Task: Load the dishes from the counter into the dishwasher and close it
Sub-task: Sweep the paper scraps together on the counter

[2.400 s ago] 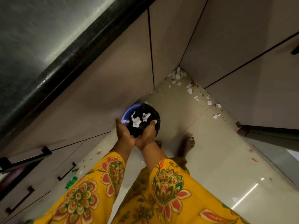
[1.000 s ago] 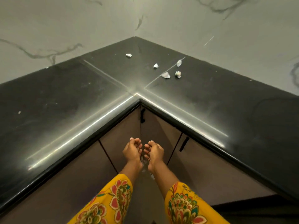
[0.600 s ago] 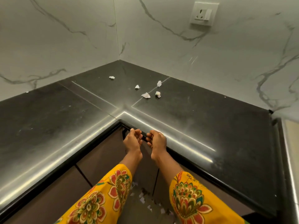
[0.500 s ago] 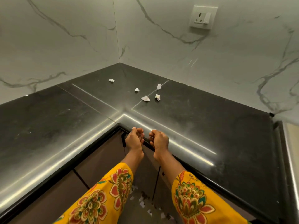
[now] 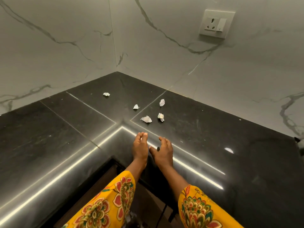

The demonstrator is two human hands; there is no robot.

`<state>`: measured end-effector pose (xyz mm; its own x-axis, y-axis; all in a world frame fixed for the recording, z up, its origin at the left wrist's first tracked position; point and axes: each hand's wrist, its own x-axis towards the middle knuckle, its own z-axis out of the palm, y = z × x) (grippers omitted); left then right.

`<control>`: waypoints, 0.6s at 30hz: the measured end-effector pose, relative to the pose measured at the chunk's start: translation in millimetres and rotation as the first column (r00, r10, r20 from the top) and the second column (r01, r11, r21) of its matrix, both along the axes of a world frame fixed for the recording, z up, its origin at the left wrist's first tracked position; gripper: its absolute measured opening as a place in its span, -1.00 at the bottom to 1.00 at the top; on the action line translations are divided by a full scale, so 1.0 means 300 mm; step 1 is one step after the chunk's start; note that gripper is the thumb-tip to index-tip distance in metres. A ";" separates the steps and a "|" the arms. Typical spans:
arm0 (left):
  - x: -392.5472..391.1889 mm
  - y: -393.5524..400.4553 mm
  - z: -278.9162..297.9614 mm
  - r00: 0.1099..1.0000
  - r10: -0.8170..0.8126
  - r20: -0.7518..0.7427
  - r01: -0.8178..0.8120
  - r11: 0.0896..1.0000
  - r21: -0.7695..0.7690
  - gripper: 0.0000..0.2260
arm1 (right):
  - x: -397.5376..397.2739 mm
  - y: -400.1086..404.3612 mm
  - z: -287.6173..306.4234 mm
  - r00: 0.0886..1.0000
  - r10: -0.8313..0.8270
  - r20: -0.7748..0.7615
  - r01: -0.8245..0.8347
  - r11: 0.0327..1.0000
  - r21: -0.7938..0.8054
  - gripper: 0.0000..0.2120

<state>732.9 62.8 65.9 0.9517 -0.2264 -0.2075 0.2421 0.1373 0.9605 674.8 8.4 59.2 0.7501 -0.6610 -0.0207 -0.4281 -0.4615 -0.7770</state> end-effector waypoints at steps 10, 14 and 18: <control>0.420 -0.160 -0.021 0.981 -0.150 0.122 0.121 0.968 0.221 -0.61 | 0.394 -0.172 -0.010 0.985 -0.021 -0.173 -0.013 0.982 -0.191 -0.18; 0.545 -0.229 -0.009 0.956 -0.219 0.196 0.135 0.921 0.366 -0.59 | 0.522 -0.229 -0.006 0.962 -0.029 -0.270 -0.043 0.965 -0.257 -0.17; 0.655 -0.289 0.009 0.957 -0.249 0.151 0.113 0.796 0.594 -0.49 | 0.630 -0.285 -0.027 0.947 -0.064 -0.313 -0.037 0.951 -0.306 -0.19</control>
<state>929.5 -23.9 68.7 0.9405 -0.3025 -0.1549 -0.0103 -0.4808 0.8768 863.8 -77.2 50.9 0.7286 -0.6830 -0.0514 -0.6353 -0.6460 -0.4232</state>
